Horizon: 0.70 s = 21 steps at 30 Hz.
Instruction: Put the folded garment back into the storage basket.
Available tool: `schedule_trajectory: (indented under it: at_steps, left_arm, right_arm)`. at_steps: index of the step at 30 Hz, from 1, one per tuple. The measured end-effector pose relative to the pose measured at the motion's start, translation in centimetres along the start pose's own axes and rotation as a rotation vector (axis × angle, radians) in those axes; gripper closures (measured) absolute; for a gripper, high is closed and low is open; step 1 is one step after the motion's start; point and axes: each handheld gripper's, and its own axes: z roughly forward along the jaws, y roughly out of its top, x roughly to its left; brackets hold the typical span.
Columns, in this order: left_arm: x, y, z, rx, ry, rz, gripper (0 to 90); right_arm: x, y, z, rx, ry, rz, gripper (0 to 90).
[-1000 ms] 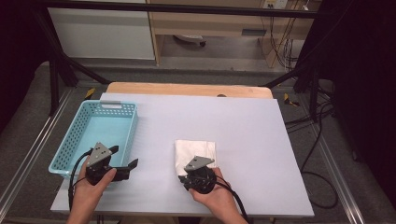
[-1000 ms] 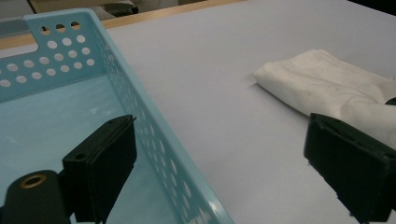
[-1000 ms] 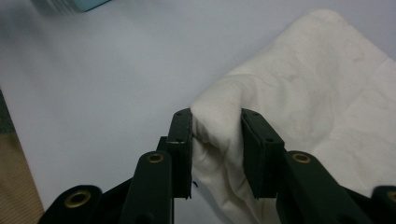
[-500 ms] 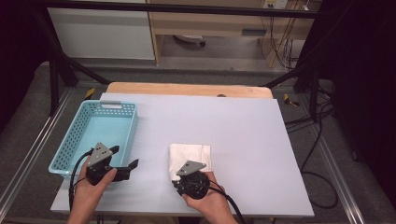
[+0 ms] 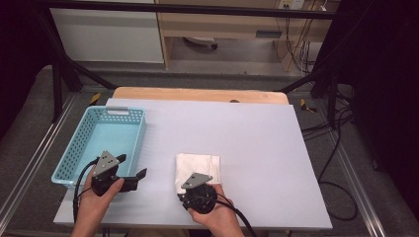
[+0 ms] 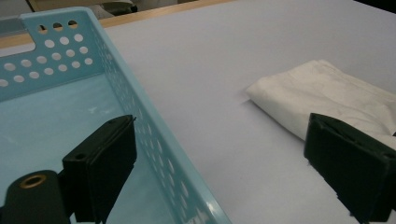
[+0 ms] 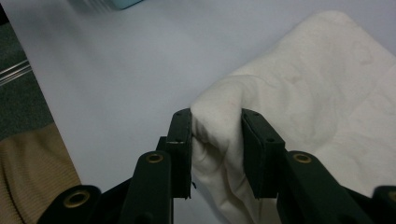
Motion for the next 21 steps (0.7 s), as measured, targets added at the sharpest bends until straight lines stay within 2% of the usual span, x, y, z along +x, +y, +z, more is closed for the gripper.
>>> schedule_trajectory:
  at_steps: [4,7,9,11,12,14,21]
  left_arm:
    - [0.0,0.0,0.0,0.0,0.0,-0.001,9.3]
    - [0.0,0.0,0.0,-0.002,0.001,-0.002,9.3]
    - [0.0,0.0,0.0,-0.002,0.003,-0.004,9.2]
    - [0.0,0.0,0.0,-0.004,0.003,-0.004,9.2]
    - [0.0,0.0,0.0,-0.004,0.004,-0.003,9.3]
    - [0.0,0.0,-0.1,-0.006,0.004,-0.006,9.2]
    - [0.2,0.0,-0.1,-0.007,0.01,-0.006,9.1]
  right_arm:
    - [0.1,-0.1,0.1,0.001,0.001,-0.001,64.9]
    - [0.3,-0.2,0.2,0.003,-0.004,-0.028,60.0]
    - [0.5,-0.2,0.2,-0.009,0.013,-0.036,56.2]
    - [0.6,-0.2,0.0,-0.031,0.01,-0.055,47.5]
    - [0.6,-0.1,-0.1,-0.036,0.022,-0.051,43.0]
    - [0.4,0.0,-0.2,-0.037,0.037,-0.049,37.4]
    - [-0.9,-0.1,-1.2,-0.07,0.029,-0.04,26.8]
